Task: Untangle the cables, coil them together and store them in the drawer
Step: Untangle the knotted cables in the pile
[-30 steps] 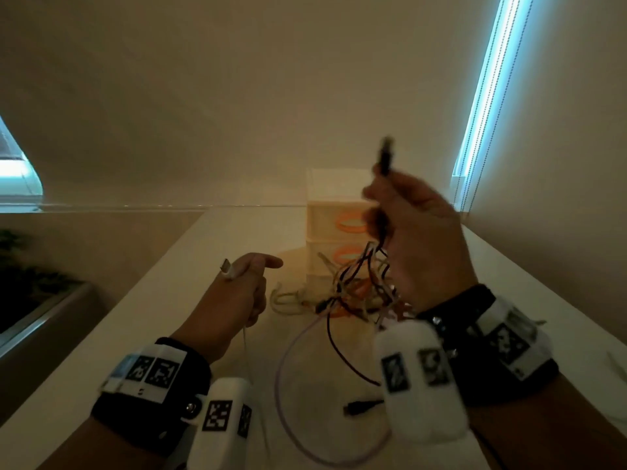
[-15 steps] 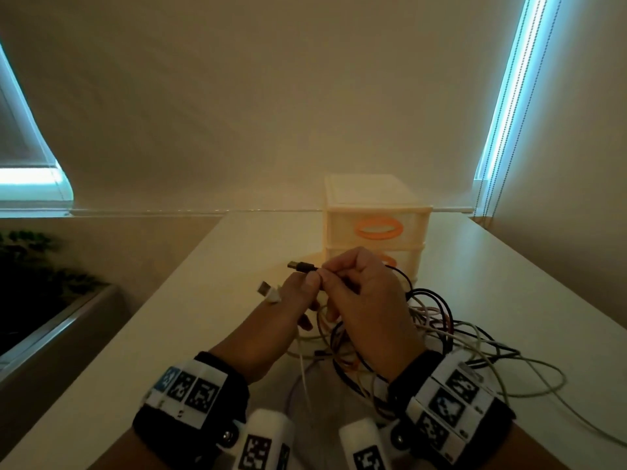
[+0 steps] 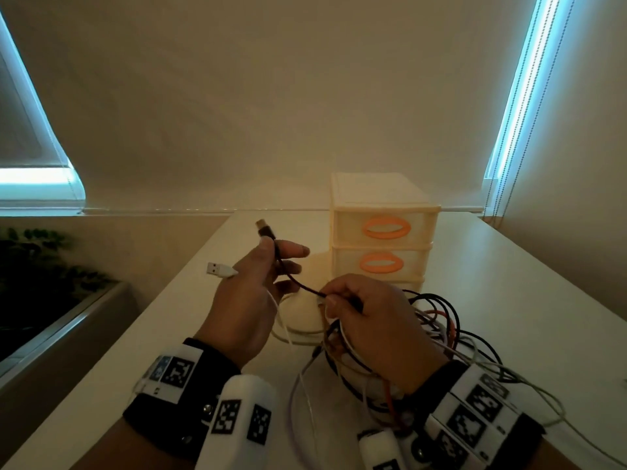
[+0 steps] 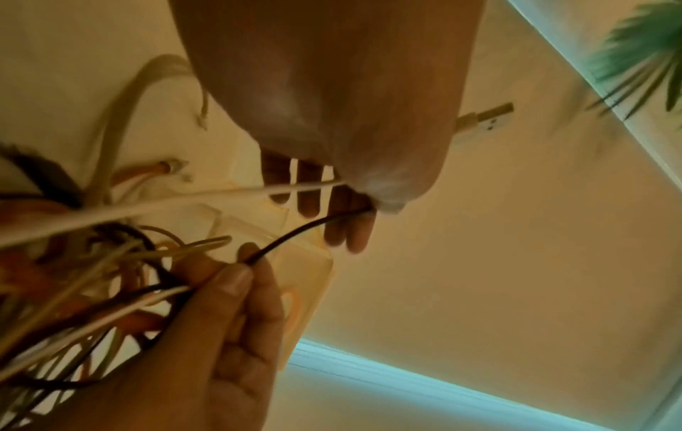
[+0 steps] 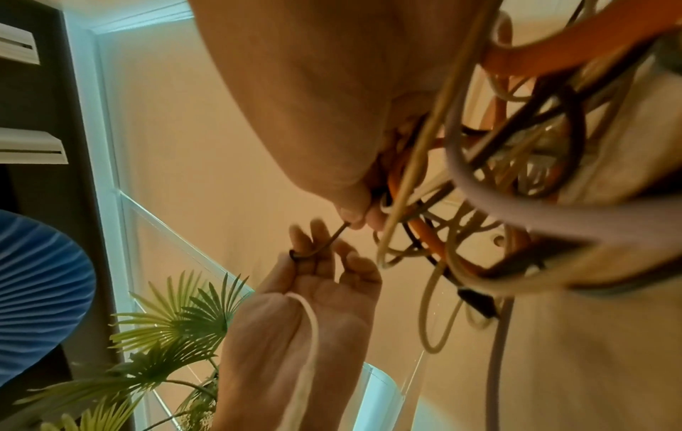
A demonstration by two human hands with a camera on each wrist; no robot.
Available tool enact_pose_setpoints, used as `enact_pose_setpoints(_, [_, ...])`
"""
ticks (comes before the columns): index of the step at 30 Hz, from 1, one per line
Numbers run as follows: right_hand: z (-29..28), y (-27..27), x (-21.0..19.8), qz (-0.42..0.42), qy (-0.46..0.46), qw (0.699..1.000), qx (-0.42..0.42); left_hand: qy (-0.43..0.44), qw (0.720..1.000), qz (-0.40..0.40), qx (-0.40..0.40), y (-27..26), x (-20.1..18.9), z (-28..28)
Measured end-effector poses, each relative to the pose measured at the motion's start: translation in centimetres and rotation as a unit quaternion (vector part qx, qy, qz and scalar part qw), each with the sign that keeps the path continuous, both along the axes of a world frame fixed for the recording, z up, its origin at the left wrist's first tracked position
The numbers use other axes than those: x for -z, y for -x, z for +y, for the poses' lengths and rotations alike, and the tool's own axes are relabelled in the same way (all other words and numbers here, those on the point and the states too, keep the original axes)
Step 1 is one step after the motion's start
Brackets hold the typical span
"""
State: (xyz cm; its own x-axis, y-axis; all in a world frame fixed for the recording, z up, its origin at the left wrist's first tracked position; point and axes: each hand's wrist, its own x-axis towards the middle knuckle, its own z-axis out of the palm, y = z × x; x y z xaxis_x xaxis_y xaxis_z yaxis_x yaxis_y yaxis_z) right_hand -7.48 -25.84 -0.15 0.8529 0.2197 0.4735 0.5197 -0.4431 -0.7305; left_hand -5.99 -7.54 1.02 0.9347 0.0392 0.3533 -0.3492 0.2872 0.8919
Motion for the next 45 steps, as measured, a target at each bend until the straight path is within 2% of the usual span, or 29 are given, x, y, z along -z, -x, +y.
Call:
enact_pose_setpoints(2, [0.7,-0.1,0.2,-0.035,-0.003,0.999,0.012,-0.088,0.996,-0.013,0.022,0.5,0.2,-0.7])
enact_pose_setpoints(4, [1.0,-0.1,0.3,-0.042,-0.007,0.999,0.007,-0.120,0.992,-0.011,0.038,0.8,0.3,-1.1])
enact_pose_setpoints(6, [0.9,-0.2,0.2,-0.048,0.026,0.999,0.005,-0.096,0.995,0.006,0.025,0.9,0.1,-1.0])
enact_pose_setpoints(10, [-0.3,-0.3,-0.2,-0.059,0.173,0.983,0.019,-0.045,0.999,0.026,0.010,0.7,-0.2,-0.4])
enact_pose_setpoints(14, [-3.1,-1.1,-0.8,-0.014,0.232,0.967,0.101,0.066,0.997,0.033,0.009,0.1,-1.1,0.8])
enact_pose_setpoints(16, [-4.7,-1.8,-0.8,0.043,0.248,0.959,0.134,0.130,0.991,0.026,-0.004,-0.4,-1.7,2.1])
enact_pose_setpoints(19, [-6.1,-2.6,-0.4,0.104,0.228,0.960,0.127,0.161,0.986,0.012,-0.030,-0.4,-2.3,3.1])
enact_pose_setpoints(25, [-7.1,-2.5,-1.1,0.069,0.243,0.943,0.215,0.196,0.978,0.015,-0.070,-0.5,-2.5,4.1])
enact_pose_setpoints(28, [-7.9,-2.2,-1.1,0.041,0.241,0.936,0.253,0.176,0.982,0.026,-0.066,-0.5,-2.3,3.7])
enact_pose_setpoints(30, [-7.8,-1.9,-1.4,0.028,0.252,0.940,0.229,0.139,0.989,0.034,-0.046,-0.4,-1.9,2.6])
enact_pose_setpoints(32, [-7.2,-1.2,-1.8,0.002,0.229,0.963,0.145,0.090,0.995,0.043,-0.018,0.1,-1.5,1.3])
enact_pose_setpoints(34, [-6.4,-0.4,-2.2,-0.030,0.168,0.985,0.035,0.040,0.998,0.038,0.006,0.5,-1.1,0.3])
enact_pose_setpoints(36, [-5.0,0.3,-2.8,-0.049,0.097,0.994,-0.022,0.001,1.000,0.021,0.020,1.0,-1.0,-0.4])
enact_pose_setpoints(39, [-1.3,1.1,-3.3,0.007,-0.042,0.997,-0.057,-0.032,0.999,-0.001,0.028,1.2,-1.1,-0.8])
enact_pose_setpoints(41, [0.9,1.4,-2.9,0.050,-0.098,0.991,-0.072,-0.045,0.999,-0.010,0.028,1.2,-1.1,-0.7])
enact_pose_setpoints(43, [1.9,1.2,-2.0,0.079,-0.095,0.989,-0.083,-0.047,0.999,-0.007,0.015,1.1,-1.1,-0.5])
enact_pose_setpoints(45, [1.6,0.6,-1.0,0.090,-0.033,0.992,-0.082,-0.011,1.000,0.006,0.009,0.9,-1.3,0.0])
